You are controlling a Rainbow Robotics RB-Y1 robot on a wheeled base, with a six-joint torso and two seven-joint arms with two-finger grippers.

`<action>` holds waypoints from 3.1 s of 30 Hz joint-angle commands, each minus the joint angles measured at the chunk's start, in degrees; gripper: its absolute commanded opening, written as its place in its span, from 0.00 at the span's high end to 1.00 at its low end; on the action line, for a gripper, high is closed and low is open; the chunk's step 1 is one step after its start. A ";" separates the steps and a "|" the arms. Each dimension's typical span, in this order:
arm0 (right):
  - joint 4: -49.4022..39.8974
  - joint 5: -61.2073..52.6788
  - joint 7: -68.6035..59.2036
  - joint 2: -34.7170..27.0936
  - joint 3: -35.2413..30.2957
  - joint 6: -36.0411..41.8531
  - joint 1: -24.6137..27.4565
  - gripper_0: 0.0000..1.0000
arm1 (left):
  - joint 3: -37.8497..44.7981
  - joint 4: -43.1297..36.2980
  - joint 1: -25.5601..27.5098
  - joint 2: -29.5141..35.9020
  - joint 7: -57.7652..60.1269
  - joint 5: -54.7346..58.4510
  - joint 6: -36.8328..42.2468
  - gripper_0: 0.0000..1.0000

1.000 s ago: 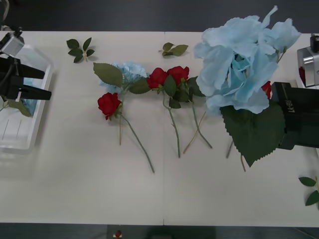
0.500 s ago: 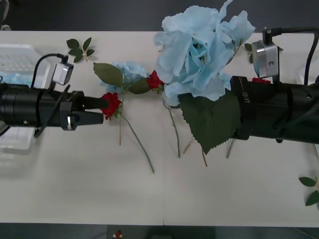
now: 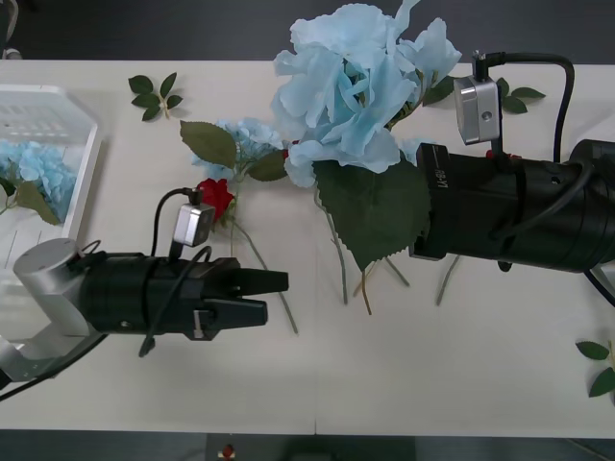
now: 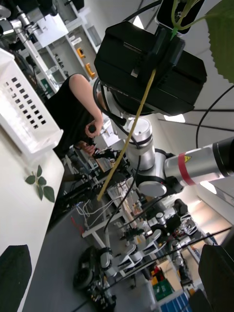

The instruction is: Put the red flowers into the right box and the blue flowers into the left box

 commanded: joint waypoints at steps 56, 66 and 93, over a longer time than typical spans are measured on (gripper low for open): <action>-0.61 -0.18 -0.18 0.78 -0.72 -0.15 -0.67 0.00 | -2.87 -4.31 -9.01 -8.38 -1.37 2.36 -16.85 1.00; -0.44 0.09 -0.88 0.78 -0.72 -0.15 -0.67 0.00 | 5.47 -4.05 -8.75 9.11 -1.37 9.48 -11.32 1.00; 1.50 44.82 -76.38 -13.63 -1.34 19.80 -10.78 0.00 | 11.45 28.65 -6.55 40.57 -1.37 -9.25 -10.35 1.00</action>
